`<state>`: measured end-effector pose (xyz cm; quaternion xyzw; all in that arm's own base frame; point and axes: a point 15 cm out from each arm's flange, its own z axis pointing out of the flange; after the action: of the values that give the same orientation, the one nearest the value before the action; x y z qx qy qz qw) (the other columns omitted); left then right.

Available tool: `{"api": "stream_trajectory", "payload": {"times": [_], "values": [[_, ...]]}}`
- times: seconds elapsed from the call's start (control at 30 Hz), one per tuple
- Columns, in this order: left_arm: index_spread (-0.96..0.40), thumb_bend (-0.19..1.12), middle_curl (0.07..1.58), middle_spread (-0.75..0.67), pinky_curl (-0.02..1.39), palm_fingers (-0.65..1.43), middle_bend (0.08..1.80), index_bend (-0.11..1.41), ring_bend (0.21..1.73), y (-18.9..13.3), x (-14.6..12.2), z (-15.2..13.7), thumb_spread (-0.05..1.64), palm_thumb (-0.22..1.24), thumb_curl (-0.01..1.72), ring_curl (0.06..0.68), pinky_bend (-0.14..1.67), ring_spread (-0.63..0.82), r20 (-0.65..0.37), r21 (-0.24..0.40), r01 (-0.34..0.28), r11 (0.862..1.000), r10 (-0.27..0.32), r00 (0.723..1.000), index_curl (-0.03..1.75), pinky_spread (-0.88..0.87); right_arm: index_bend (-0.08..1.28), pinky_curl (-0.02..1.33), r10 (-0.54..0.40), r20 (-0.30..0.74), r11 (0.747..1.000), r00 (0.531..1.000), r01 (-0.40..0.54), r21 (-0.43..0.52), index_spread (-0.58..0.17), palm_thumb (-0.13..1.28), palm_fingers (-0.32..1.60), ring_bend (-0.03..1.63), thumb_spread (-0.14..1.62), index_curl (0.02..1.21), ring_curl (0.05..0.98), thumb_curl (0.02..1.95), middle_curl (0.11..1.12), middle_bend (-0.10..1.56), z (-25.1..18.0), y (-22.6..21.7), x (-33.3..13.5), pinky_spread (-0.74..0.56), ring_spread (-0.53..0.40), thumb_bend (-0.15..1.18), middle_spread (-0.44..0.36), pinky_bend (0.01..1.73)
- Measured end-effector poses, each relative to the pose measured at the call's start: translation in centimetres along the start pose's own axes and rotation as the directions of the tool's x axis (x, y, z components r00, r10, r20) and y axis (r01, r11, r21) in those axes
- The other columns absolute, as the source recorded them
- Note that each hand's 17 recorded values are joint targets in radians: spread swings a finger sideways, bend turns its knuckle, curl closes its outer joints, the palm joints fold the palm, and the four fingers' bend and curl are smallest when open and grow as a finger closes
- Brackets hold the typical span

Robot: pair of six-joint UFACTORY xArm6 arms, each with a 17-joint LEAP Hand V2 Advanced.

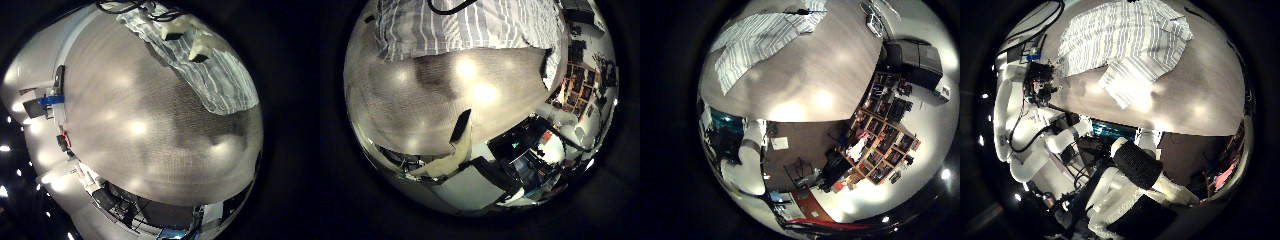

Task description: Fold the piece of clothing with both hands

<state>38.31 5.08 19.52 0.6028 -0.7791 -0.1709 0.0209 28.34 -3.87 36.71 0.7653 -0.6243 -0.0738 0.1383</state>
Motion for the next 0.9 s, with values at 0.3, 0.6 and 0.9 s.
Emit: {"api": "stream_trajectory", "payload": {"times": [0.3,0.6,0.9], "values": [[-0.21,-0.01,0.57,-0.22,0.31,0.72,0.69,0.43,0.70,-1.0,-0.1,0.3,0.98,0.52,0.35,0.189,0.22,-0.13,0.013,-0.051,0.001,0.999,0.000,1.000,0.52,0.02,0.17,0.17,-0.004,0.002,1.000,1.000,0.004,-0.022,-0.403,0.42,0.27,0.55,1.29,0.29,0.195,0.27,0.36,0.28,0.7,-0.2,0.0,0.37,0.017,-0.01,-0.073,0.59],[-0.43,-0.02,0.73,-0.44,0.42,1.05,0.87,0.45,1.01,-1.1,0.7,0.8,0.99,0.63,0.38,0.341,0.49,-0.48,0.015,-0.112,-0.017,0.994,0.019,1.000,0.68,-0.44,0.17,0.17,-0.002,0.007,1.000,1.000,0.002,-0.030,-0.408,0.42,0.28,0.53,1.30,0.30,0.194,0.27,0.36,0.27,0.9,-0.3,0.4,0.37,0.009,-0.01,-0.074,0.57],[-0.59,0.01,0.86,-0.53,0.58,1.09,0.93,0.48,1.24,-2.0,1.5,-1.9,1.06,0.81,0.46,0.469,0.87,-0.49,-0.024,-0.053,-0.019,0.998,0.018,1.000,0.90,-0.64,0.15,0.17,-0.018,-0.003,1.000,1.000,0.018,-0.013,-0.414,0.41,0.31,0.56,1.23,0.29,0.203,0.28,0.36,0.27,1.9,-2.1,0.8,0.33,-0.043,-0.03,-0.110,0.57]]}}
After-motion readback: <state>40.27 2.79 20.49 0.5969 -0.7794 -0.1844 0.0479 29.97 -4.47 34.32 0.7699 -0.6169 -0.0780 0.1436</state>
